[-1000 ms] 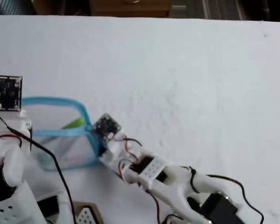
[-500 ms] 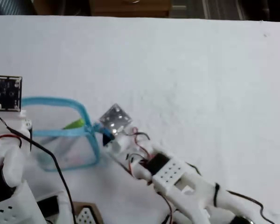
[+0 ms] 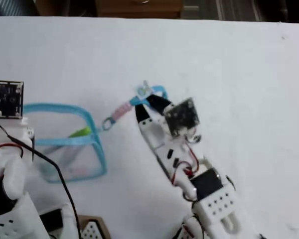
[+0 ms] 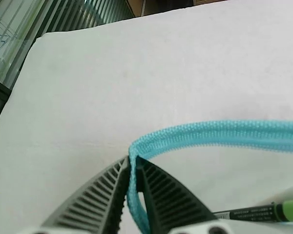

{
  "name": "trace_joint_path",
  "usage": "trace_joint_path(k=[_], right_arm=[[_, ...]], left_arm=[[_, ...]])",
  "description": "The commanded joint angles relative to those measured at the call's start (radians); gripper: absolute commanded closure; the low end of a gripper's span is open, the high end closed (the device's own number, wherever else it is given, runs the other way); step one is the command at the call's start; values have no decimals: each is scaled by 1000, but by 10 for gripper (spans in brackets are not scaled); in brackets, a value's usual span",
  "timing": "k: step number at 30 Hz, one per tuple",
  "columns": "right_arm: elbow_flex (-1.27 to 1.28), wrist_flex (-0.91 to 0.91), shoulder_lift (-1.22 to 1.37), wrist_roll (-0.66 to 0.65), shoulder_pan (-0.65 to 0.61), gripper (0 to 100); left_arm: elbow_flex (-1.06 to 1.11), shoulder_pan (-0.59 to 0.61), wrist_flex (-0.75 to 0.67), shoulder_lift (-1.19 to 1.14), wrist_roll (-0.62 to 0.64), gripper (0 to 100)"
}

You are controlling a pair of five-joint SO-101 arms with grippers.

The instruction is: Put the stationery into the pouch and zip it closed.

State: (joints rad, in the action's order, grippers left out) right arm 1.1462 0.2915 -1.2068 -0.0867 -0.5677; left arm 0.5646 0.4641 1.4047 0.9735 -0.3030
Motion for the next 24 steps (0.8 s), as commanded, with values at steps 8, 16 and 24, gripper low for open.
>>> trace_joint_path(k=[8,16,24], right_arm=[[-242,191,-282,-5,47,981],[-407,197,-282,-5,110,981],[-433,147,-282,-58,111,981]], left_arm=[[219,8,18,-38,3,977],[219,8,26,-38,3,977],[219,8,26,-38,3,977]])
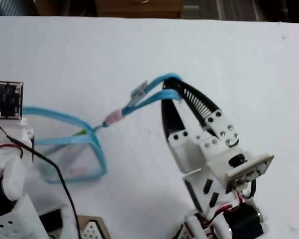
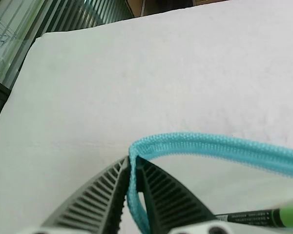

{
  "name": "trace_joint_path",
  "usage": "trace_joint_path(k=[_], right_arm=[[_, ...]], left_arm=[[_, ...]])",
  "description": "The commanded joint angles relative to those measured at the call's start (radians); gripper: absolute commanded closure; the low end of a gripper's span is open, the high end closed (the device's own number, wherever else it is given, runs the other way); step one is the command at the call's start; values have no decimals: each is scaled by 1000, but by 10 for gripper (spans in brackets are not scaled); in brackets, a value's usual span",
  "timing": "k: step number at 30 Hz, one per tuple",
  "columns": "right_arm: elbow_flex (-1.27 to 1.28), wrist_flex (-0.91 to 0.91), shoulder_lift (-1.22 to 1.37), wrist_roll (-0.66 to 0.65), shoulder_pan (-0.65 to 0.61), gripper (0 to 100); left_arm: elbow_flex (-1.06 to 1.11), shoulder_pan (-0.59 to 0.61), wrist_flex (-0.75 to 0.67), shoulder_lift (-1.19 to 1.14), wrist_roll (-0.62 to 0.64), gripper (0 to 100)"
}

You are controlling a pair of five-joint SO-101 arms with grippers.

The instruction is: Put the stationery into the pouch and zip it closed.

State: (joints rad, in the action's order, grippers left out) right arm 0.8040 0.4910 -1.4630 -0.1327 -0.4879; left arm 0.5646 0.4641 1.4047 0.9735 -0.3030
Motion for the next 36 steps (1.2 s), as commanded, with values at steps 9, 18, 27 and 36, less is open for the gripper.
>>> trace_joint_path(k=[9,18,27,36], right_arm=[[-146,-137,-15,-9,25,981],[-442,-130,185,-6,24,981],[-706,-128,349,-17,-67,982],[-773,-2,460,-37,-143,982]], left_arm=[[54,-176,18,-42,-37,976],[-38,-398,-69,-44,-35,976],[-183,-475,-74,-47,212,769],[-302,-539,-74,-48,287,746]])
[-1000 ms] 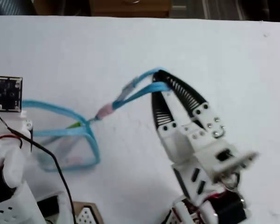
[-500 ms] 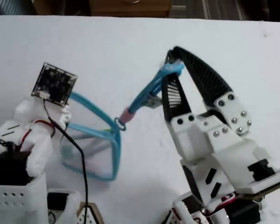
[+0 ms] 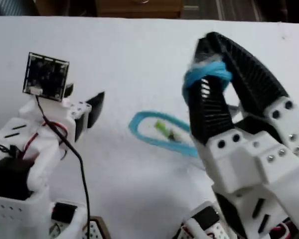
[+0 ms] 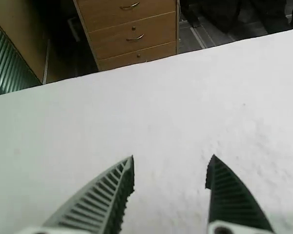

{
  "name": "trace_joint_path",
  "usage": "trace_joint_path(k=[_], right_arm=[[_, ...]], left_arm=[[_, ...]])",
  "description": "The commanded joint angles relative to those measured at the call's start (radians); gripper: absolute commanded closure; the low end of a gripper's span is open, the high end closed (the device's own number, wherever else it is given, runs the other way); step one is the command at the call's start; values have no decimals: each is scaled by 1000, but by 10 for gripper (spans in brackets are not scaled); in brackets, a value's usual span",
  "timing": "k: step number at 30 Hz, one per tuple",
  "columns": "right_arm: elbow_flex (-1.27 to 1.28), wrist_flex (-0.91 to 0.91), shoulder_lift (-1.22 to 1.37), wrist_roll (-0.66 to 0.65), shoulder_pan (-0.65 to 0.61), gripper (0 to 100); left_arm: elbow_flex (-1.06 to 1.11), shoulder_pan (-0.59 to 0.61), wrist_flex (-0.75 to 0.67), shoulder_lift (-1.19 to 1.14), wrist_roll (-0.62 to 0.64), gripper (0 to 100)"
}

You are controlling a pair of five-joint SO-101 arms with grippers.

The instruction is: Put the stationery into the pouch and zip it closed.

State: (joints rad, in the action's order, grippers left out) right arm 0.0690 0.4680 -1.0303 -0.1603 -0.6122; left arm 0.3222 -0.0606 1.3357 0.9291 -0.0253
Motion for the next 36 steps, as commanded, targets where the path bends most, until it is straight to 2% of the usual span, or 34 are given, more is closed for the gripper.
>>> trace_joint_path(k=[1,4,10,16,22,28,36], right_arm=[[-38,38,39,-9,-19,982],[-38,64,87,-9,-18,982],[-46,53,219,-9,-19,982],[-106,-96,380,-14,-19,982],[-379,-97,564,-15,-15,982],[-505,-71,737,-173,-13,982],[-572,-16,769,-190,-21,982]], left_arm=[[-68,-12,-3,-4,9,746],[-110,-5,21,-4,11,745],[-307,12,172,-2,17,744],[-503,191,249,-2,87,744],[-641,331,313,2,83,744],[-710,337,381,5,6,744],[-671,337,430,5,3,744]])
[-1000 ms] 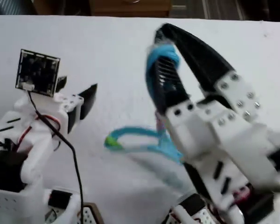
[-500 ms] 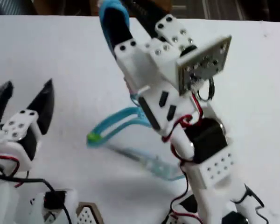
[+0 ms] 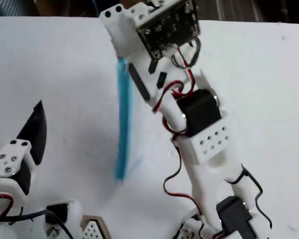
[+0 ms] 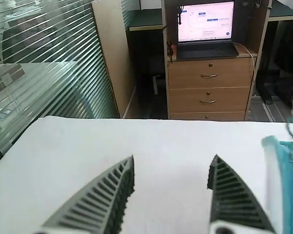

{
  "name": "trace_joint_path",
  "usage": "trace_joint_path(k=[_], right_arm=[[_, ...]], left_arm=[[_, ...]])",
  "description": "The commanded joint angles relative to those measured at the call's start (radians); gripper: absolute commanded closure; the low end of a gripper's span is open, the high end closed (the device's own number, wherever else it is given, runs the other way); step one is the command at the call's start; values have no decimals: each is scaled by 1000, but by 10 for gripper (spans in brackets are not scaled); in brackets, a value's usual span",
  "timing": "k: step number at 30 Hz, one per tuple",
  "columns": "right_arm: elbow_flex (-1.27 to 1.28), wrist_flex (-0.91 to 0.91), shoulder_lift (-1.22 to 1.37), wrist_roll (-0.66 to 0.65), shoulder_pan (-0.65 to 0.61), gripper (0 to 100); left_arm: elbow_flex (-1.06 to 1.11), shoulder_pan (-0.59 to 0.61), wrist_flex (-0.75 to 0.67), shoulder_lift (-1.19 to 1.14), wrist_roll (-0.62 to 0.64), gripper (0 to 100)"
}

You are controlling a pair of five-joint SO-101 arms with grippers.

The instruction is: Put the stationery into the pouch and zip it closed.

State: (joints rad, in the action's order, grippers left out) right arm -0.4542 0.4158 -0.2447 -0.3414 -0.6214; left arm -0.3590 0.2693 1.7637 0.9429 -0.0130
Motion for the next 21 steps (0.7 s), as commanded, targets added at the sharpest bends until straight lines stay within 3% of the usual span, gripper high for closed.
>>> trace_joint_path(k=[1,9,17,21], right_arm=[[-49,65,-21,-8,-12,982],[-49,74,-101,-58,-10,982],[-46,84,-99,-94,-38,982],[-46,113,-99,-94,-42,982]], left_arm=[[37,7,2,-7,-9,744],[132,-8,0,-7,-8,743],[244,-252,23,96,0,710],[391,-364,5,188,81,708]])
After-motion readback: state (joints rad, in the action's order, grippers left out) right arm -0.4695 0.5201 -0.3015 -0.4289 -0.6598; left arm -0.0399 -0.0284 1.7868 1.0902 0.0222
